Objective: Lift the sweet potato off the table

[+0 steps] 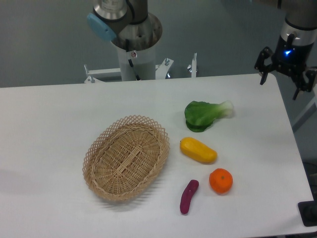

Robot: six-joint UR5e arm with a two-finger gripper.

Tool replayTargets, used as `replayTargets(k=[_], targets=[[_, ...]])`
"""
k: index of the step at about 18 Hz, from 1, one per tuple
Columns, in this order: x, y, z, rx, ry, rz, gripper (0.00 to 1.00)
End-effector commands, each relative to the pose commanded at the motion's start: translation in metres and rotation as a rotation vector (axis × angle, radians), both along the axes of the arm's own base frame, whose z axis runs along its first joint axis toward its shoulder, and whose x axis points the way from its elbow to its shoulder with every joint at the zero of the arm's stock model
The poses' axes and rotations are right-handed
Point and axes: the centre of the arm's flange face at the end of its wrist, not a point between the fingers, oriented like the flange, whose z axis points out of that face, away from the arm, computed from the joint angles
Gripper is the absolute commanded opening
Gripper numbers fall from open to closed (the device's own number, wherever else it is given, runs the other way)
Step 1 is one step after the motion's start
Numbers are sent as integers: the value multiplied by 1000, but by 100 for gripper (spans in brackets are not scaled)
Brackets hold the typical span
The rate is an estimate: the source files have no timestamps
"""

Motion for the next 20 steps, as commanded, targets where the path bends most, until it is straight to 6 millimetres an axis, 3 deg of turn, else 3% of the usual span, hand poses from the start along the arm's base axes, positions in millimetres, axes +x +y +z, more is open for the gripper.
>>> replayTargets(k=[7, 11, 17, 20], targets=[[1, 4, -2, 8, -9, 21, 100], [8, 24, -13, 29, -53, 87, 100], [39, 101, -42, 43, -102, 151, 100], [63, 152, -61, 68, -107, 229, 100]])
